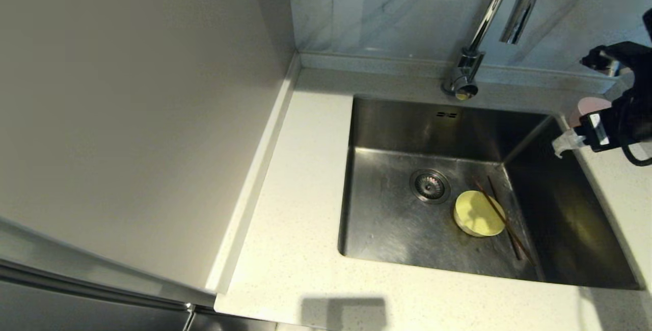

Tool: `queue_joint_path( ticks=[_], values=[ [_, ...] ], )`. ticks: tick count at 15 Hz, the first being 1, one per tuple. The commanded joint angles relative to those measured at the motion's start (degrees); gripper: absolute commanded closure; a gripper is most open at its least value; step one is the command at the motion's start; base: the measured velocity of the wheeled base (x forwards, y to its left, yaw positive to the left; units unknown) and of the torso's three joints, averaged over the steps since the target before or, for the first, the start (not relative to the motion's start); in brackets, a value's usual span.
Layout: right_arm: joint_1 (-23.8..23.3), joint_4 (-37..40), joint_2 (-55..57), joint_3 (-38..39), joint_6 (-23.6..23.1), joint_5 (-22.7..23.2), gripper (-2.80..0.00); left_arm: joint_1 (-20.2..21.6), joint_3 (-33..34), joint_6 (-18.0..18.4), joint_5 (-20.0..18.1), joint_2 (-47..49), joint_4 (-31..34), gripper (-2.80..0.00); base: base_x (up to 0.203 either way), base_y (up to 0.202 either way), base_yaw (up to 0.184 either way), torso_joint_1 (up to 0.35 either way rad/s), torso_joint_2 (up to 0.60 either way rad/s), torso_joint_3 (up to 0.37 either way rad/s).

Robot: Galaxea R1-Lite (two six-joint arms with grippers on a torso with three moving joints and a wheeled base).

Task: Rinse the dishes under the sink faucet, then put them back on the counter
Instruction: Put a bowl back to the table from the sink

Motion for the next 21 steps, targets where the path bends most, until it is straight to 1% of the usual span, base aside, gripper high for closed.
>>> queue_joint_path(
  ticks=[1,2,3,6,8,11,13,17,21],
  values=[
    [2.8,0.1,3.9,0.9,3.0,-0.1,-2.80,0.0,0.0,0.0,0.0,-0.2,0.0,0.00,0.000,0.000,0.000,0.000,0.00,0.000],
    [3.7,-0.7,6.1,1.1,4.2,-0.1,-2.80,0.0,0.0,0.0,0.0,-0.2,0.0,0.00,0.000,0.000,0.000,0.000,0.00,0.000],
    [4.2,-3.3,8.7,1.6,5.1,-0.3,-2.80,0.0,0.0,0.0,0.0,-0.2,0.0,0.00,0.000,0.000,0.000,0.000,0.00,0.000],
    [4.7,-17.3,15.2,5.5,5.8,-2.5,-2.80,0.0,0.0,0.0,0.0,-0.2,0.0,0.00,0.000,0.000,0.000,0.000,0.00,0.000],
    [5.2,-20.4,16.6,9.3,5.6,-3.0,-2.80,0.0,0.0,0.0,0.0,-0.2,0.0,0.00,0.000,0.000,0.000,0.000,0.00,0.000],
    [5.9,-25.0,19.4,12.8,5.6,-4.7,-2.80,0.0,0.0,0.0,0.0,-0.2,0.0,0.00,0.000,0.000,0.000,0.000,0.00,0.000],
    [7.1,-26.5,21.0,14.8,5.0,-5.1,-2.80,0.0,0.0,0.0,0.0,-0.2,0.0,0.00,0.000,0.000,0.000,0.000,0.00,0.000],
    [9.8,-26.6,24.1,16.3,4.9,-5.8,-2.80,0.0,0.0,0.0,0.0,-0.2,0.0,0.00,0.000,0.000,0.000,0.000,0.00,0.000],
    [12.5,-26.6,28.1,16.1,7.3,-7.9,-2.80,0.0,0.0,0.0,0.0,-0.2,0.0,0.00,0.000,0.000,0.000,0.000,0.00,0.000]
  ],
)
